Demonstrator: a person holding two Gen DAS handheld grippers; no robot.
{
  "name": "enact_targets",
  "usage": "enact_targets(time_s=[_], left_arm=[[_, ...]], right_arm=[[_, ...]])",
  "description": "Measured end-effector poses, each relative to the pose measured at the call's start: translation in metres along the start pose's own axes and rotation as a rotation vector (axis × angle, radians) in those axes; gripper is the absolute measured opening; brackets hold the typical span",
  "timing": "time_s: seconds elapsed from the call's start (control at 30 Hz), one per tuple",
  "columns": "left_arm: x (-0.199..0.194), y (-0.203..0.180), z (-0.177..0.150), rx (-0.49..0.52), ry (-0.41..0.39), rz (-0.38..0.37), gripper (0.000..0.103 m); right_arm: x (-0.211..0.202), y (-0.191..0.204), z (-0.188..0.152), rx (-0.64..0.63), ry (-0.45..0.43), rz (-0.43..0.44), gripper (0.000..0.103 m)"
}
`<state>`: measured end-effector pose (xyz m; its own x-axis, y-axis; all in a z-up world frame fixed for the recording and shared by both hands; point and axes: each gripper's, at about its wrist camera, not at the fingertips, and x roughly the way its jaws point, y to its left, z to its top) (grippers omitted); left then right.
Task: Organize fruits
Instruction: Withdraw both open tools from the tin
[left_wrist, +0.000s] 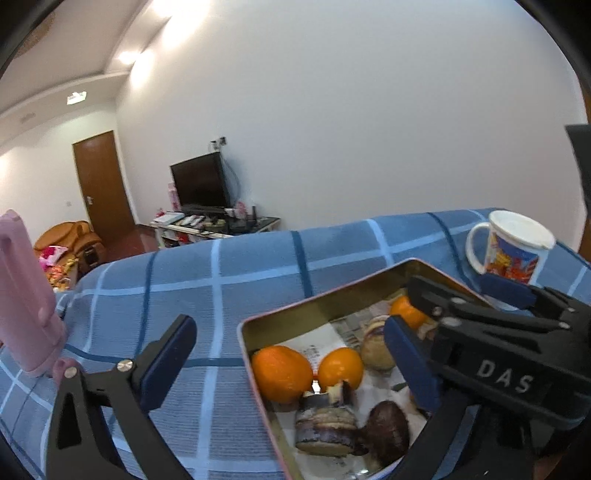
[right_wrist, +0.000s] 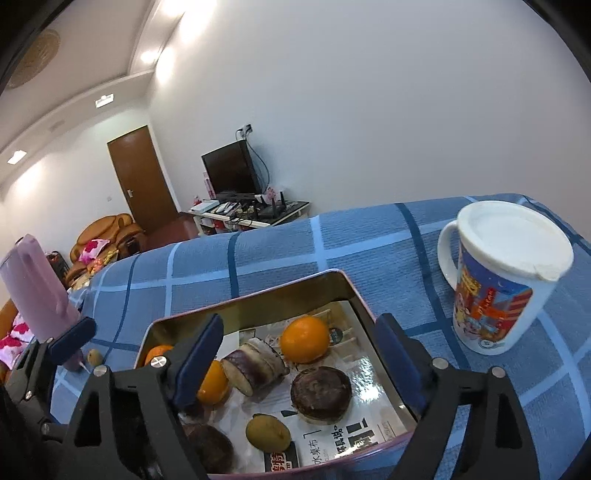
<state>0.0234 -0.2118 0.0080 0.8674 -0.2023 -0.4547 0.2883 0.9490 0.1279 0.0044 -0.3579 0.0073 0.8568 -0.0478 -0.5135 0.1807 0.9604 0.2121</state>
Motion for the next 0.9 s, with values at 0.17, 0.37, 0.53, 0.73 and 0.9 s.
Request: enact_targets(time_s=[0.17,0.37,0.53,0.73,0.9], left_arm=[[-0.002,0.016,0.002,-0.030,-0.037,0.092,0.103],[0.001,0.028,0.001,-0.054,-0.053,0.136,0.103],[-0.002,0.039,-0.002,-0.082,-0.080,0.177,0.103],[-0.007,0.049,-0.005,-0.111,-0.099,0.175,0.103],[-0.013,0.048,-0.007,-0.090,-0.102,0.171,0.103]], right_arm=[[-0.011,0.002,-0.001,-0.016,-0.042,-0.020,0.086],[-0.020,0.008,-0.003,-0.037,-0.092,-0.057,0.086],[-0.030,0.013,-0.006,-0.062,-0.157,-0.100,0.086],[-0.041,0.021,-0.009,-0.094,-0.212,-0.157,0.086],[-0.049,0.029,-0.013,-0.124,-0.244,-0.204,0.086]])
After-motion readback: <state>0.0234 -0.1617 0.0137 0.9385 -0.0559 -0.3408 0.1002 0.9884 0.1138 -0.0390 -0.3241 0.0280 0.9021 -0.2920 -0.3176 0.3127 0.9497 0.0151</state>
